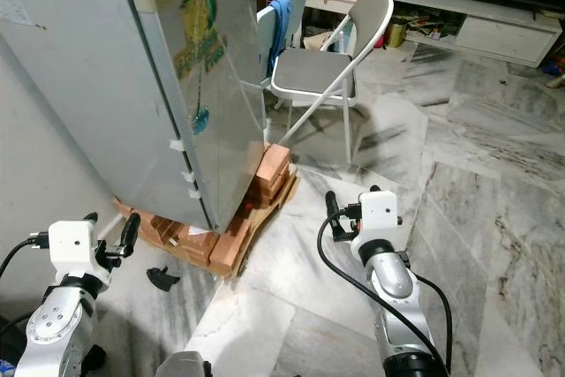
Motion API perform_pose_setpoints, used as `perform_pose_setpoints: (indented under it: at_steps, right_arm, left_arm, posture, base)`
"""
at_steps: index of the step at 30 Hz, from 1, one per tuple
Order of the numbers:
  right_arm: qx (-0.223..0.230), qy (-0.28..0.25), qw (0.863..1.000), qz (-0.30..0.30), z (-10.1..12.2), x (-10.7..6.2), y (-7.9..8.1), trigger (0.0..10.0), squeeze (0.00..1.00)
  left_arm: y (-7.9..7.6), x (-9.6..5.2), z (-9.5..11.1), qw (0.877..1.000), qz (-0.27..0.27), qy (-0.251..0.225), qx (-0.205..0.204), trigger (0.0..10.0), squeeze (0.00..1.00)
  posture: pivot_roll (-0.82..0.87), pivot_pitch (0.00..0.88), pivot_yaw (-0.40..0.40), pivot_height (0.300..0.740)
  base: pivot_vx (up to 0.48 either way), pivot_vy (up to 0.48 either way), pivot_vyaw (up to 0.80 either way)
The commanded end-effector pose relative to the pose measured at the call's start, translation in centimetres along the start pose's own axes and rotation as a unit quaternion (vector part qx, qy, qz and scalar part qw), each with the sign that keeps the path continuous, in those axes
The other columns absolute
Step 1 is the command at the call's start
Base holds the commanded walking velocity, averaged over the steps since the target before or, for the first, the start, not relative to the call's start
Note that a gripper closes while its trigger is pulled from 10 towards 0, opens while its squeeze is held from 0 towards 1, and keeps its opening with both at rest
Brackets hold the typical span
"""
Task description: Restocking fridge
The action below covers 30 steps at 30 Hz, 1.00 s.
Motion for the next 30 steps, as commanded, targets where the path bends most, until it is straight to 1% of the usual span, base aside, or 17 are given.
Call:
perform_pose_setpoints:
  at_steps: [1, 2, 4, 10, 22, 27, 30]
  right_arm:
    - [-0.005, -0.01, 1.0, 0.001, 0.49, 0.09, -0.05, 10.0, 0.0]
    - [-0.006, -0.01, 1.0, 0.002, 0.51, 0.17, 0.02, 10.0, 0.0]
    - [-0.006, -0.009, 1.0, 0.002, 0.51, 0.2, 0.02, 10.0, 0.0]
    - [-0.005, -0.009, 1.0, 0.002, 0.47, 0.15, -0.03, 10.0, 0.0]
    - [-0.006, -0.008, 1.0, 0.002, 0.49, 0.12, -0.06, 10.0, 0.0]
    - [-0.006, -0.008, 1.0, 0.002, 0.48, 0.13, -0.04, 10.0, 0.0]
    - [-0.006, -0.008, 1.0, 0.003, 0.47, 0.16, 0.01, 10.0, 0.0]
  left_arm:
    - [-0.36, 0.3, 0.56, 1.0, -0.003, -0.014, -0.001, 10.0, 0.0]
    - [-0.69, 0.5, 0.67, 1.0, -0.006, -0.016, -0.002, 10.0, 0.0]
    - [-0.81, 0.64, 0.78, 1.0, -0.008, -0.018, -0.003, 10.0, 0.0]
    - [-0.8, 0.86, 0.85, 1.0, -0.01, -0.019, -0.004, 10.0, 0.0]
    - [-0.93, 0.9, 0.76, 1.0, -0.016, -0.017, -0.003, 10.0, 0.0]
    - [-0.92, 0.87, 0.69, 1.0, -0.017, -0.016, -0.005, 10.0, 0.0]
    - [-1.0, 0.87, 0.62, 1.0, -0.021, -0.014, -0.008, 10.0, 0.0]
  posture:
    - [0.1, 0.0, -0.011, 0.74]
    - [0.1, 0.0, -0.011, 0.74]
    - [0.1, 0.0, -0.011, 0.74]
    - [0.09, 0.0, -0.008, 0.74]
    - [0.1, 0.0, -0.008, 0.74]
    - [0.1, 0.0, -0.008, 0.74]
    - [0.1, 0.0, -0.008, 0.74]
  base:
    - [0.0, 0.0, 0.0]
    - [0.0, 0.0, 0.0]
    - [0.326, 0.0, 0.0]
    - [0.324, 0.0, -0.75]
    - [0.347, 0.0, 0.0]
    - [0.329, 0.24, 0.0]
    - [0.0, 0.0, 0.0]
Point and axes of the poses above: a point about 5 cm out from each wrist's last joint towards the gripper, its own x axis pointing out of the wrist towards the gripper, its own z axis along the axis of the wrist's last joint, y = z × x, the point moved 2 cm from there along x, pointing out of the wrist towards the gripper, and after that the axes turned 2 degrees about x, right-handed, at the moved point
